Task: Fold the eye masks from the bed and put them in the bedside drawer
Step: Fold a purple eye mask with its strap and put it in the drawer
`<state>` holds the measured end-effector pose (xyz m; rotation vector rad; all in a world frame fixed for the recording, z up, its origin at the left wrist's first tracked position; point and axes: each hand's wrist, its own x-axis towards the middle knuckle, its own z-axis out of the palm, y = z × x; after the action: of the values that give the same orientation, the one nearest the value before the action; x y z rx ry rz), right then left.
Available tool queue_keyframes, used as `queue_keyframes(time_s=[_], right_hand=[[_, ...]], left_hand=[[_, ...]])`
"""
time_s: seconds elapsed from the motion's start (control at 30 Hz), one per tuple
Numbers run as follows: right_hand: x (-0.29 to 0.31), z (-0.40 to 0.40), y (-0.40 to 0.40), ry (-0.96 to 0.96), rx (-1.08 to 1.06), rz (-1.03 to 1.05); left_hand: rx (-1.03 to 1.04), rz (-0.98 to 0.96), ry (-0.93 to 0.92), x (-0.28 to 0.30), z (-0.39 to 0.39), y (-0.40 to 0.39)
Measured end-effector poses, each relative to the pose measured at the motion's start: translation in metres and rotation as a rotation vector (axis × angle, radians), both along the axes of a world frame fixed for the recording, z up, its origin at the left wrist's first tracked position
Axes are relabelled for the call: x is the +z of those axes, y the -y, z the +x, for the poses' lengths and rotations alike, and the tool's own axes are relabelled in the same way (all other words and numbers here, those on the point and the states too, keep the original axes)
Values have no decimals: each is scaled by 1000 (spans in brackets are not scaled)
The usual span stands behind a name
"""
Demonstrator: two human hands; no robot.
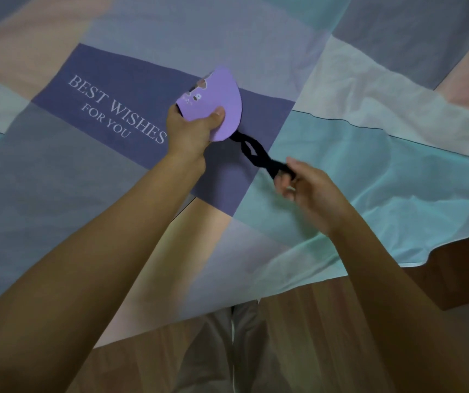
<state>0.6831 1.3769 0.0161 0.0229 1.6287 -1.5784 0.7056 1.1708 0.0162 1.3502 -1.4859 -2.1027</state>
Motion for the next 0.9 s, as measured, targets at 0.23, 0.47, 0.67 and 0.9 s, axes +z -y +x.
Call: queue_keyframes(time_s=[0.23, 0.47, 0.67, 0.9], right_hand=[[4, -20, 11, 256, -703, -331], [-6, -10, 10, 360, -871, -305], [-13, 7, 21, 213, -741, -204], [-2, 10, 24, -109, -431, -26]], left_hand=[[-204, -64, 25, -17, 19, -24], [-188, 63, -27, -14, 18, -24], [-225, 126, -98, -8, 18, -31], [-414, 81, -100, -4, 24, -30]])
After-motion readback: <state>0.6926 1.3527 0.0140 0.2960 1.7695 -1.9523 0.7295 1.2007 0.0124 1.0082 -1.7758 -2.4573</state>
